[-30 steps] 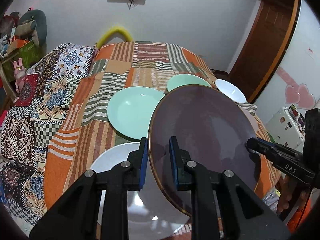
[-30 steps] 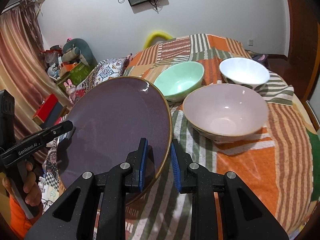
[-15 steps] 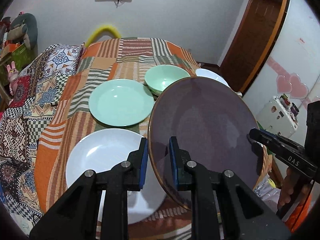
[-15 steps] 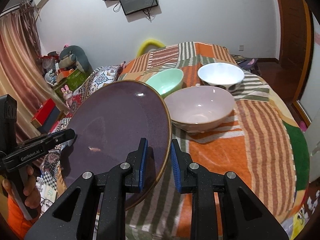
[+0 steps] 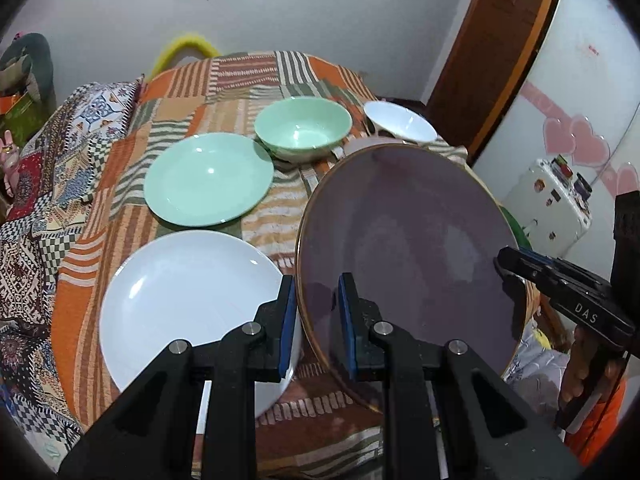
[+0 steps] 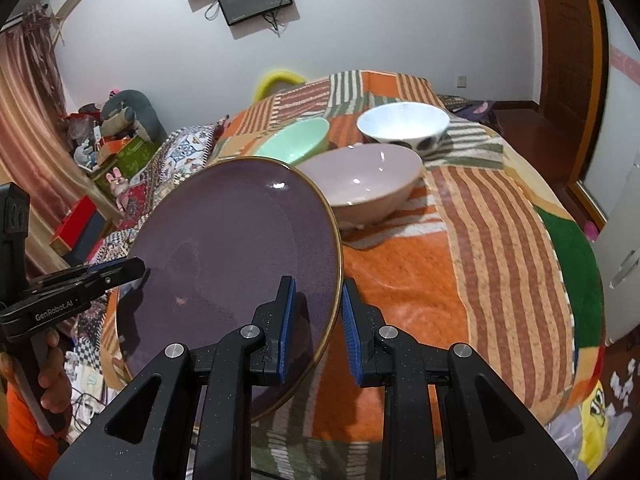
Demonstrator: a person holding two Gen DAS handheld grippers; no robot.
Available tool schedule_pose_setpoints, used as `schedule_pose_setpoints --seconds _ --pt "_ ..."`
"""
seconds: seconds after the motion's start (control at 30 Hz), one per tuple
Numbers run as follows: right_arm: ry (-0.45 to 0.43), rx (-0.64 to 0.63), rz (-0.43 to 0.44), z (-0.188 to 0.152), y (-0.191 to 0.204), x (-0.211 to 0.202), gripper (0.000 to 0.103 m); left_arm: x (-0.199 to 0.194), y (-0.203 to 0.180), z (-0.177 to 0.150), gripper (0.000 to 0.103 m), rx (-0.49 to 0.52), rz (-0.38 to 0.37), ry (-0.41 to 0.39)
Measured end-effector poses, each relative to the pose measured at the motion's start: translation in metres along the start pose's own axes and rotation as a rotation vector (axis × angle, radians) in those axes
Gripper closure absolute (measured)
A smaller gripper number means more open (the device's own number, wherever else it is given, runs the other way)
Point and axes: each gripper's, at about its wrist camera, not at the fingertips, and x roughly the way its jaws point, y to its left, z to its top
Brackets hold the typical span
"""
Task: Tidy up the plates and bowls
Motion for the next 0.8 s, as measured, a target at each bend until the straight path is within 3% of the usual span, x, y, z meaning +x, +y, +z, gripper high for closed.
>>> schedule_pose_setpoints --seconds 0.47,0.8 --pt "0.056 0.047 -0.031 -0.014 -0.021 0.009 0.081 0.037 -0.008 -0.01 0.084 0.002 -0.024 0.116" --pt "0.102 0.064 -0.03 -0.021 -0.027 0.018 0.081 0.065 -0.012 -0.014 0.084 -0.001 0.01 0.218"
